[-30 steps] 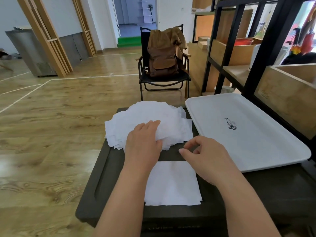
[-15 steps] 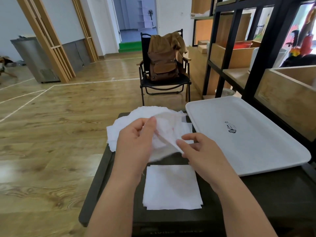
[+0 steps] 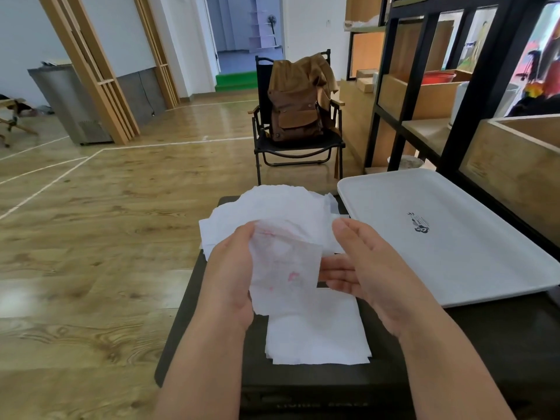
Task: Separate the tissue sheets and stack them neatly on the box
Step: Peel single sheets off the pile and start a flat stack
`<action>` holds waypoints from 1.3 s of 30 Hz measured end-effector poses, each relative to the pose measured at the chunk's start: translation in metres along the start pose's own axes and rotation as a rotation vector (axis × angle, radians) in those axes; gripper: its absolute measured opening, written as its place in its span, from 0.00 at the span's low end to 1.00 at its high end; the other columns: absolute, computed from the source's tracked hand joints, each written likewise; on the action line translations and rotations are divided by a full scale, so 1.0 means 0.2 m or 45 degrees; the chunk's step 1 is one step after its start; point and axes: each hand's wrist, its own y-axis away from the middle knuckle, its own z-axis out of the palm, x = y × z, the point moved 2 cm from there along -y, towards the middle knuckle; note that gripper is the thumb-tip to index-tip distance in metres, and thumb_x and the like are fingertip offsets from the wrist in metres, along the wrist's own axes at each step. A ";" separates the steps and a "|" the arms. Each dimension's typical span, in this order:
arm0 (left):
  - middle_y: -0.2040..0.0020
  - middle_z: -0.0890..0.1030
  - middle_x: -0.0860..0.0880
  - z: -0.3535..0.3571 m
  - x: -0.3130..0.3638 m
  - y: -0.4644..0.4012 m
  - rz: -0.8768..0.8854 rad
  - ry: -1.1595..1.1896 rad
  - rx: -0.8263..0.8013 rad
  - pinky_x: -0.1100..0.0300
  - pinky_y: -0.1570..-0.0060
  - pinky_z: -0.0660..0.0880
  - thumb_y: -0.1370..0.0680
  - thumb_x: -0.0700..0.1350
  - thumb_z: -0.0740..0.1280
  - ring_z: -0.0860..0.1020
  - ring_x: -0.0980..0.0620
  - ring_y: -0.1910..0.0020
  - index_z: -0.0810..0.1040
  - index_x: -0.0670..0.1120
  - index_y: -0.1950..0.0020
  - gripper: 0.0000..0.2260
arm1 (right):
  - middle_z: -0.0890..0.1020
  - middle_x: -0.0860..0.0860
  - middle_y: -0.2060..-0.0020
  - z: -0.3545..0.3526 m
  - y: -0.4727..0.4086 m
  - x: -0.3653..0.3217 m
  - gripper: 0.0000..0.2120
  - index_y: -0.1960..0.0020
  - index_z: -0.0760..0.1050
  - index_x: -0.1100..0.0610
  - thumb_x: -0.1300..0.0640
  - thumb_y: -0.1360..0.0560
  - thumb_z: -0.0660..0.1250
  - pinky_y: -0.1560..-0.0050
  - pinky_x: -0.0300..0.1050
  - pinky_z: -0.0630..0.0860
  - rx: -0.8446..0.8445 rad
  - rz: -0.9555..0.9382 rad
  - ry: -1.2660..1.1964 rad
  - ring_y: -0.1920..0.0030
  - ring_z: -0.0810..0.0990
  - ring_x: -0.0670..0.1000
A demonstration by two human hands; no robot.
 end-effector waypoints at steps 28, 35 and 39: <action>0.60 0.84 0.47 -0.01 0.01 0.02 0.541 -0.495 -0.222 0.60 0.54 0.78 0.23 0.48 0.71 0.81 0.57 0.58 0.82 0.63 0.46 0.10 | 0.83 0.35 0.62 -0.03 0.01 -0.04 0.17 0.48 0.73 0.35 0.54 0.28 0.73 0.61 0.24 0.73 0.357 -0.625 0.267 0.55 0.81 0.36; 0.65 0.85 0.51 -0.01 0.02 0.03 0.565 -0.631 -0.488 0.71 0.65 0.73 0.25 0.48 0.73 0.81 0.58 0.66 0.85 0.59 0.54 0.05 | 0.83 0.40 0.61 -0.02 0.10 -0.16 0.17 0.44 0.74 0.39 0.56 0.27 0.72 0.63 0.30 0.77 0.545 -0.874 0.262 0.56 0.82 0.43; 0.62 0.85 0.53 -0.02 0.02 0.02 0.588 -0.633 -0.423 0.71 0.64 0.73 0.25 0.48 0.74 0.82 0.59 0.64 0.85 0.56 0.58 0.03 | 0.82 0.42 0.60 -0.03 0.11 -0.17 0.15 0.42 0.74 0.41 0.51 0.28 0.70 0.63 0.32 0.78 0.539 -0.868 0.364 0.57 0.81 0.45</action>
